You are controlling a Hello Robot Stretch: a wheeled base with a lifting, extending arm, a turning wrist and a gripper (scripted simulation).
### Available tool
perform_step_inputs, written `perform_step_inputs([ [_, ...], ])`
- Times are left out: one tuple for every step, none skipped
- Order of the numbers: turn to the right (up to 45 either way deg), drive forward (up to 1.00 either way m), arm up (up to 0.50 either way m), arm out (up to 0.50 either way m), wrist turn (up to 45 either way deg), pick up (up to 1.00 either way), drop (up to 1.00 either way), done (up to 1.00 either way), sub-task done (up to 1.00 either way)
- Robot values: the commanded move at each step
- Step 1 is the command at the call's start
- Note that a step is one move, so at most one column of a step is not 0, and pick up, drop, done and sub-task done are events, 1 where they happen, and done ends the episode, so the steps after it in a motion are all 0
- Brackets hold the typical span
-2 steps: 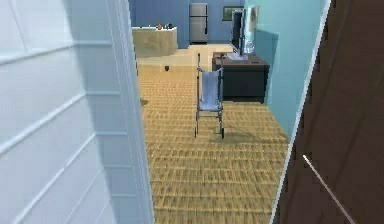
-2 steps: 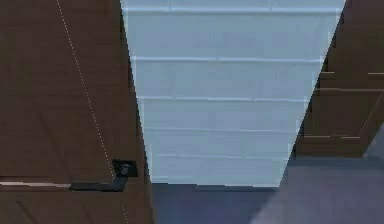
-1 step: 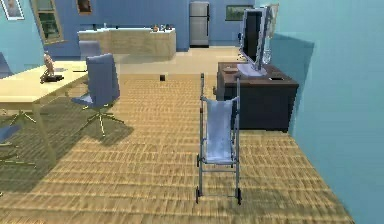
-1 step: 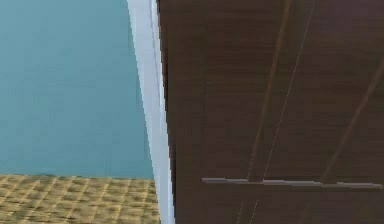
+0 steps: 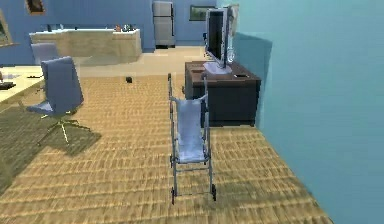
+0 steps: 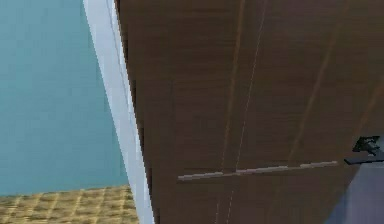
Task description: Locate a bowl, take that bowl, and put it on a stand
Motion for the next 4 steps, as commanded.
perform_step_inputs([
  [0.0, 0.2, 0.0, 0.0, 0.0, 0.0, 0.0, 0.0, 0.0],
  [-42.0, 0.0, 0.0, 0.0, 0.0, 0.0, 0.0, 0.0, 0.0],
  [0.0, 0.75, 0.0, 0.0, 0.0, 0.0, 0.0, 0.0, 0.0],
  [-45.0, 0.0, 0.0, 0.0, 0.0, 0.0, 0.0, 0.0, 0.0],
])
